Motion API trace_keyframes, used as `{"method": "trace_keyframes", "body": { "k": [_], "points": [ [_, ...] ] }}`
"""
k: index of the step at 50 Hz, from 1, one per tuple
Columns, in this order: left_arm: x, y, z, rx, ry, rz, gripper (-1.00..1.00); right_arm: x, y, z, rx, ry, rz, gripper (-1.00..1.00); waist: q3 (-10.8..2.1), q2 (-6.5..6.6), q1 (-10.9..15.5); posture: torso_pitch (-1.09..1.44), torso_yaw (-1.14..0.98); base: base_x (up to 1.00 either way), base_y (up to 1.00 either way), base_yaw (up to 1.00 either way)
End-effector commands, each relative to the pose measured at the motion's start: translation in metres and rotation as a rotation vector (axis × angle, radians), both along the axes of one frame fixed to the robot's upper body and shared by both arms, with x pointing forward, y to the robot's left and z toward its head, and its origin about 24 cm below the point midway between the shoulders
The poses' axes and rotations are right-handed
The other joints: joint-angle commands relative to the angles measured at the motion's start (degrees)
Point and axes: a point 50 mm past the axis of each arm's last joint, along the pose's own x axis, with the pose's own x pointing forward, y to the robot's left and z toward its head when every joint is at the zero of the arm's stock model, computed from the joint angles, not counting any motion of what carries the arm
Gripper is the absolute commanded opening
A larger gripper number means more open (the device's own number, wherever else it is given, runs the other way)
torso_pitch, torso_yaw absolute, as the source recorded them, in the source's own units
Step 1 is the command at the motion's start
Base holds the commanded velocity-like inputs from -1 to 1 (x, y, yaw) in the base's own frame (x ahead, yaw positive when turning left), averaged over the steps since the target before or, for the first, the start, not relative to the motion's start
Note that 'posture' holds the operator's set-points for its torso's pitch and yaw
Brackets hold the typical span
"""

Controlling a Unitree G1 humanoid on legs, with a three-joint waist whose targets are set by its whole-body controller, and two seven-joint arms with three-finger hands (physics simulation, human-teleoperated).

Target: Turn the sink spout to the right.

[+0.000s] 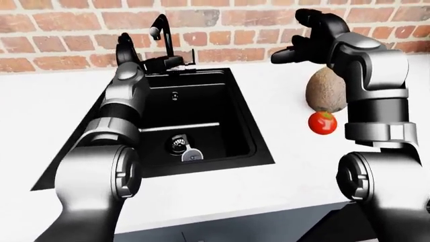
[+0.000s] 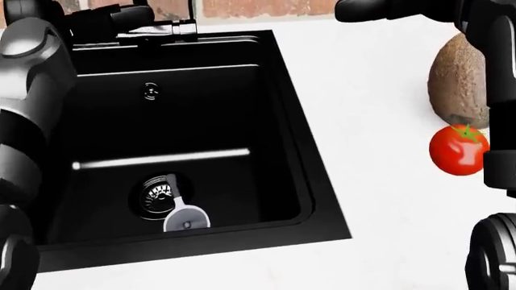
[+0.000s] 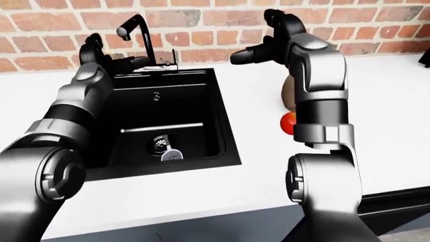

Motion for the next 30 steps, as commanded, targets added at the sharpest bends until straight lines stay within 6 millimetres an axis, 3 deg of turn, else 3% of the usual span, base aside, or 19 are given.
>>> {"method": "trace_keyframes", "body": {
  "k": [1, 19, 30],
  "points": [
    [-0.001, -0.003, 0.036, 0.017, -0.125, -0.007, 1.0, -0.005, 0.002, 0.025, -0.007, -0.103, 0.009, 1.0, -1.76, 0.03, 0.0, -0.12, 0.0, 0.0, 0.0, 0.0],
    [0.001, -0.019, 0.034, 0.052, -0.118, -0.048, 1.0, -0.006, 0.001, 0.019, -0.009, -0.104, 0.009, 1.0, -1.6, -0.09, 0.0, -0.12, 0.0, 0.0, 0.0, 0.0],
    [0.001, -0.028, 0.047, 0.06, -0.142, -0.071, 1.0, -0.008, 0.0, 0.021, -0.009, -0.106, 0.006, 1.0, -1.52, -0.24, 0.0, -0.12, 0.0, 0.0, 0.0, 0.0]
  ]
}}
